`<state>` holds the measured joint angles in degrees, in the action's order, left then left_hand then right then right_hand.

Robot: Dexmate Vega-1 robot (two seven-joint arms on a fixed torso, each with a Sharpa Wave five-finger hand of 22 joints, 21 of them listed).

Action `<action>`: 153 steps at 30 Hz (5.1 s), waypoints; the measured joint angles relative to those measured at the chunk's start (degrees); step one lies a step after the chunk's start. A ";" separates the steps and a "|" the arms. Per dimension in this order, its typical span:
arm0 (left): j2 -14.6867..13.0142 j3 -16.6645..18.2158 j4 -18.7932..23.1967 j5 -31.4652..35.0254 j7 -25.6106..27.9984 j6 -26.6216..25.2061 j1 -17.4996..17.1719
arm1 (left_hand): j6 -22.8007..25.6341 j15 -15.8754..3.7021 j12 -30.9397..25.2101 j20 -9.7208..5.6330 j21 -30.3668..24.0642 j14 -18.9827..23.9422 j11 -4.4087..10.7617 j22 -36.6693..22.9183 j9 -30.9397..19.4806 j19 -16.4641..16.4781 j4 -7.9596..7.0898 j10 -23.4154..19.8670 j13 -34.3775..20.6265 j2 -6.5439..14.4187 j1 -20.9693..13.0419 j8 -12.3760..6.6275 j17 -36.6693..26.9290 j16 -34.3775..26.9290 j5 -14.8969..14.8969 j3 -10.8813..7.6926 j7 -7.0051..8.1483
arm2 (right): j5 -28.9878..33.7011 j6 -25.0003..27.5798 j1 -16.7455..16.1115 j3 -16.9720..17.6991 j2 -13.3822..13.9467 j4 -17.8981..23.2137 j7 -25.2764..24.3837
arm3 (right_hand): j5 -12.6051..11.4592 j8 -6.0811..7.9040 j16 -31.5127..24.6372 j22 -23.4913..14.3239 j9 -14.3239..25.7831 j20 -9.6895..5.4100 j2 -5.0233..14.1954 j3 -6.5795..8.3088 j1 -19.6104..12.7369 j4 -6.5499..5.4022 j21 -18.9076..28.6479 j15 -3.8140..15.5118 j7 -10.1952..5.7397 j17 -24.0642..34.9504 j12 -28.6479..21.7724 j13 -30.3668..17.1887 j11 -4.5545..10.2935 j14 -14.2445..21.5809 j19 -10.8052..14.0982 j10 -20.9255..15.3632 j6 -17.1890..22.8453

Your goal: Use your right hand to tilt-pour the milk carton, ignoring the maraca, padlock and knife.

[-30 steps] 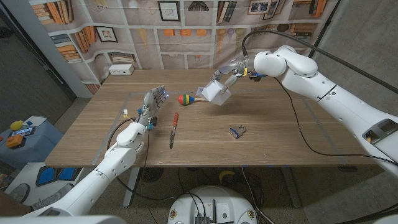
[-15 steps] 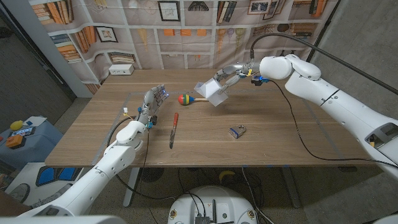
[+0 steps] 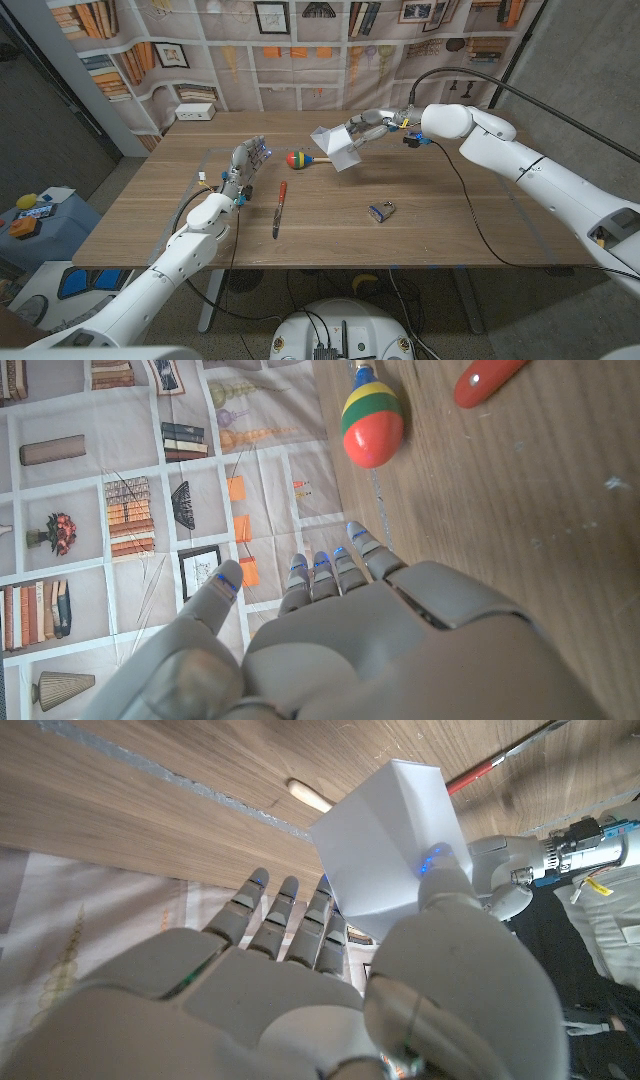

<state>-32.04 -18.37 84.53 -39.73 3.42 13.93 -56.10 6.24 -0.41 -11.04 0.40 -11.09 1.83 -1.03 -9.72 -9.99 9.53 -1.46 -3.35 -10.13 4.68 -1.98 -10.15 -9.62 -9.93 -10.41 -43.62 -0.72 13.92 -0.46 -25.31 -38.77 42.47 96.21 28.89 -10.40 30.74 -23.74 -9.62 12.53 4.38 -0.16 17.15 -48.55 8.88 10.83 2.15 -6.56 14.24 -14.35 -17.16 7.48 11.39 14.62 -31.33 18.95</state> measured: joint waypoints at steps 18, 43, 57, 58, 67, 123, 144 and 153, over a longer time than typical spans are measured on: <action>0.09 0.17 -0.07 -0.20 0.23 -0.13 0.05 | 0.00 0.00 0.00 0.00 0.00 0.00 0.00 0.00 0.00 0.00 -0.01 0.00 -0.01 0.00 0.00 0.00 0.00 0.00 0.00 -0.01 0.00 | -7.72 -4.55 -2.47 -0.89 -2.07 -6.34 -5.78 | 0.00 0.21 0.00 0.00 -0.04 -0.41 0.00 -0.08 0.00 0.08 0.00 0.00 -0.23 0.00 0.00 -0.30 0.00 -0.01 -0.41 0.01 -0.23; -0.38 0.53 0.26 -0.64 0.26 -0.47 -0.72 | 0.22 0.00 0.00 0.00 0.00 0.00 0.00 0.00 0.00 0.00 0.14 0.00 -0.01 0.00 0.00 -0.25 0.00 0.00 0.00 0.14 -0.21 | -8.12 -11.37 -4.27 -3.30 -5.57 -12.70 -12.85 | 0.01 0.17 0.01 0.00 -0.04 -0.08 -0.32 -0.08 0.31 0.08 -0.24 -0.01 -0.85 0.28 0.44 -0.55 -0.01 -0.44 -0.73 0.44 -0.85; -0.73 0.73 0.48 -0.87 0.11 -0.62 -0.97 | 0.43 0.00 0.00 0.00 0.00 0.00 0.00 0.00 0.00 0.00 0.14 0.00 -0.01 0.00 0.00 -0.25 0.00 0.00 0.00 0.14 0.00 | -4.41 -14.52 -4.34 -5.55 -7.98 -16.90 -16.61 | 0.24 0.04 0.01 0.00 -0.04 0.24 -0.98 -0.55 0.98 0.06 -0.23 0.01 -1.66 0.49 0.84 -0.54 -0.42 -0.89 -1.05 0.85 -0.84; -0.74 0.74 0.48 -0.88 0.08 -0.63 -0.97 | 0.43 0.00 0.00 0.00 0.00 0.00 0.00 0.00 0.00 0.00 0.14 0.00 -0.01 0.00 0.00 -0.25 0.00 0.00 0.00 0.14 0.00 | -4.33 -14.58 -4.33 -5.60 -8.02 -17.02 -16.66 | 0.25 0.04 0.01 0.00 -0.04 0.24 -0.98 -0.56 0.98 0.07 -0.23 0.08 -1.66 0.55 0.84 -0.54 -0.42 -0.97 -1.05 0.85 -0.84; -0.92 0.88 0.53 -1.01 -0.06 -0.66 -1.03 | 0.43 0.00 0.00 0.00 0.00 0.01 0.00 0.00 0.00 0.00 0.14 0.00 -0.01 0.00 0.00 -0.25 0.00 0.00 0.00 0.14 0.00 | -2.79 -15.91 -3.83 -6.54 -9.02 -19.35 -17.98 | 0.24 -0.25 0.28 0.00 -0.04 0.02 -1.68 -1.03 1.32 0.06 -0.23 0.15 -1.55 0.55 1.32 -0.54 -0.51 -1.52 -1.25 1.78 -1.59; -1.35 1.27 0.44 -1.44 -0.83 -0.48 -1.40 | 0.42 0.00 0.00 0.00 0.00 0.01 0.00 0.00 0.00 0.00 0.13 0.00 -0.02 0.00 0.00 -0.23 0.00 0.00 0.00 0.13 0.00 | 0.04 -23.63 -1.03 -9.65 -12.01 -30.42 -20.66 | -0.01 -4.15 3.42 0.00 -0.55 0.52 -4.15 -1.65 2.20 -0.12 -0.23 -2.68 -1.95 1.35 3.34 -1.34 -2.03 -9.07 -5.04 12.55 -11.61; -1.66 1.63 -0.47 -1.99 -2.47 0.40 -1.38 | 0.74 0.00 0.00 0.00 0.00 0.01 0.00 0.00 0.00 0.00 0.13 0.00 -0.02 0.00 0.00 -0.23 0.00 0.00 0.00 0.13 -0.31 | -0.11 -22.52 -0.91 -9.27 -10.81 -28.41 -18.57 | -0.89 -8.54 5.80 0.00 -0.81 1.35 -5.48 -3.31 7.02 -1.45 -0.22 -5.75 -0.61 1.88 3.55 -0.91 -4.01 -13.76 -8.31 20.64 -19.50; -1.66 1.63 -1.64 -1.88 -3.33 1.15 -0.60 | 0.73 0.00 0.00 0.00 0.00 0.01 0.00 0.00 0.00 0.00 0.13 0.00 -0.02 0.00 0.00 -0.23 0.00 0.00 0.00 0.13 -0.31 | -1.06 -22.12 -0.87 -8.41 -10.58 -27.96 -18.50 | -0.89 -9.78 6.16 0.00 -1.08 1.14 -5.24 -3.86 8.77 -2.01 -0.22 -6.27 0.11 2.16 3.78 -0.64 -4.69 -14.69 -8.52 22.80 -20.84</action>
<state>-33.69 -16.74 82.89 -41.61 0.08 15.08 -56.70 6.97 -0.41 -11.04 0.40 -11.09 1.84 -1.03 -9.72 -9.99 9.54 -1.32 -3.35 -10.15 4.68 -1.98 -10.38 -9.62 -9.93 -10.41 -43.49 -1.03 12.86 -22.58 -26.18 -47.19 31.90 68.25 10.40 -11.30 20.95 -17.58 -9.62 11.44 5.53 -5.40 13.29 -39.78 6.87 10.60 -4.11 -6.44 16.40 -10.57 -17.80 2.79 -3.30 6.10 -8.53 -1.90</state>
